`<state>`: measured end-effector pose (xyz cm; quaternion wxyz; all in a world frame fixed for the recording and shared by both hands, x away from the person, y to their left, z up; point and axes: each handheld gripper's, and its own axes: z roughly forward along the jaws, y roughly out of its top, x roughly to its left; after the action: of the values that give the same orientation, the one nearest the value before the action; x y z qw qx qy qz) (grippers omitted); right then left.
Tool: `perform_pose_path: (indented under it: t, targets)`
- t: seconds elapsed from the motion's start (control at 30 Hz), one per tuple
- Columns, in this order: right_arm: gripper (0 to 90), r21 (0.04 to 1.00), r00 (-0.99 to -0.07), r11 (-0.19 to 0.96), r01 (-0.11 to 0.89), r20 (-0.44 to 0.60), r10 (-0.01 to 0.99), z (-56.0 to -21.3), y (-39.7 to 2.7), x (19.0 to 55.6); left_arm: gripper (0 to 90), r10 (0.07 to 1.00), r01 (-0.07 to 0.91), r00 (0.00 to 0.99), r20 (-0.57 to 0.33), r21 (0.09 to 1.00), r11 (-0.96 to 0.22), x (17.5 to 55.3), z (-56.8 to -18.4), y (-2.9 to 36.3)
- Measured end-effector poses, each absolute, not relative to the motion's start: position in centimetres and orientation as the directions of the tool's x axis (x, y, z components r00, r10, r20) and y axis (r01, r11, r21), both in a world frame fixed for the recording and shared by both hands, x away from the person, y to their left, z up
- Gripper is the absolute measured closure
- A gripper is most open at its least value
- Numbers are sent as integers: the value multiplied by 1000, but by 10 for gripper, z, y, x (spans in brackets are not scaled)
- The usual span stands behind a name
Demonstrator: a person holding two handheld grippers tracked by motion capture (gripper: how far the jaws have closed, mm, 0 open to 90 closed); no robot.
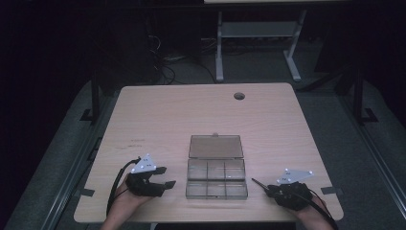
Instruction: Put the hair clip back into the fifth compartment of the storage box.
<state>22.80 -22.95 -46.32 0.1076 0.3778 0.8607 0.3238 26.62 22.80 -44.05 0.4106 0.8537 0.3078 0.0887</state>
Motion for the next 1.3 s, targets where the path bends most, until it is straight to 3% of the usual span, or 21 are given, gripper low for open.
perform_pose_path:
  t: [1.3]
  targets:
    - [775, 747, -683, 399, 532, 101, 723, -428, -248, 235, 277, 609, 464, 786, -109, 755, -464, 267, -440, 229]
